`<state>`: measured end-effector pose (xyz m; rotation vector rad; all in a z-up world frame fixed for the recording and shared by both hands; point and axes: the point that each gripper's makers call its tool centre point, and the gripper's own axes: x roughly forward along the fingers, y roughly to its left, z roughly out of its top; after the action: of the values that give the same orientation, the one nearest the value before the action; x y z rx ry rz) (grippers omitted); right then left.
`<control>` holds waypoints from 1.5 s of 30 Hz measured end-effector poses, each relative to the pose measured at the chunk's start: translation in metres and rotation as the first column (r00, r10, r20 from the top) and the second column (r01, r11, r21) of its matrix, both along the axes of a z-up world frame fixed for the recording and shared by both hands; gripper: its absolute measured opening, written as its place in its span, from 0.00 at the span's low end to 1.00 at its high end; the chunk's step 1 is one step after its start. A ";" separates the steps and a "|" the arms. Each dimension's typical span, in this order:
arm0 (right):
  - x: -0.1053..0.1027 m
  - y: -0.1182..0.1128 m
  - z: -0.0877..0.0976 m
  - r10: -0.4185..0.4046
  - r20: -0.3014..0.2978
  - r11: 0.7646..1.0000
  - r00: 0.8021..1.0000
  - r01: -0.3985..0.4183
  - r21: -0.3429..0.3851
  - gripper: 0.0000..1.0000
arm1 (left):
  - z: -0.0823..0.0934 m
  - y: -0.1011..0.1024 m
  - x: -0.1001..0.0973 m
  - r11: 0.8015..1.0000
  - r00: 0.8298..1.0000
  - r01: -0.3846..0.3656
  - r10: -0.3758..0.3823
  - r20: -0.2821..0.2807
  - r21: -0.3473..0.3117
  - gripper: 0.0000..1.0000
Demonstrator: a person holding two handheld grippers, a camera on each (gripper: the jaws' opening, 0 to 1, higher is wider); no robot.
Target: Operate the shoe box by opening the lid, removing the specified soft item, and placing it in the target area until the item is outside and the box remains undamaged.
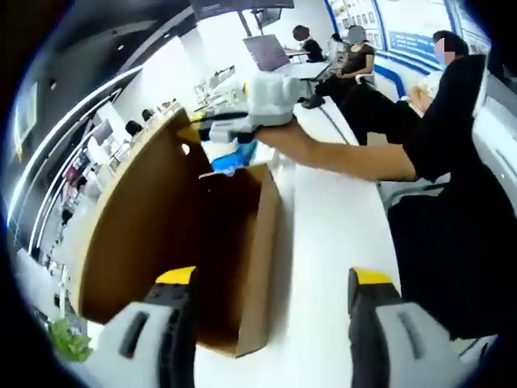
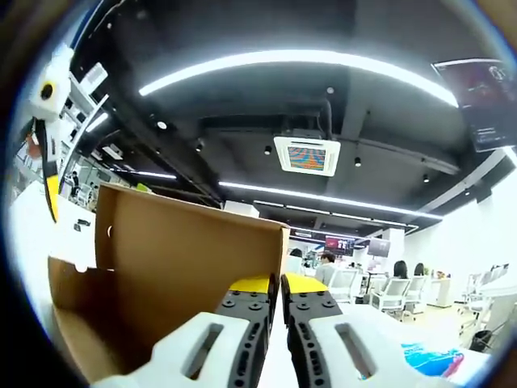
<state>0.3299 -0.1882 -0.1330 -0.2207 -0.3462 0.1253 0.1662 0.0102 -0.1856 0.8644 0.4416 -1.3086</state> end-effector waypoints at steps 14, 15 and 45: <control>0.002 0.000 0.000 -0.007 0.003 1.000 1.000 0.007 -0.023 0.03 | 0.074 0.009 0.015 0.994 0.999 -0.022 0.025 0.025 -0.107 0.64; 0.002 0.000 0.000 -0.006 0.003 1.000 1.000 0.006 -0.023 0.03 | 0.081 0.014 0.023 0.995 0.998 -0.029 0.035 0.059 -0.099 0.64; 0.004 -0.003 -0.003 -0.002 0.000 1.000 1.000 0.002 -0.003 0.02 | 0.080 0.035 0.156 0.979 0.972 -0.143 0.111 0.206 0.146 0.73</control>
<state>0.3335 -0.1915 -0.1360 -0.2237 -0.3456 0.1240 0.3223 0.0456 -0.1053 1.0723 0.4418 -1.0679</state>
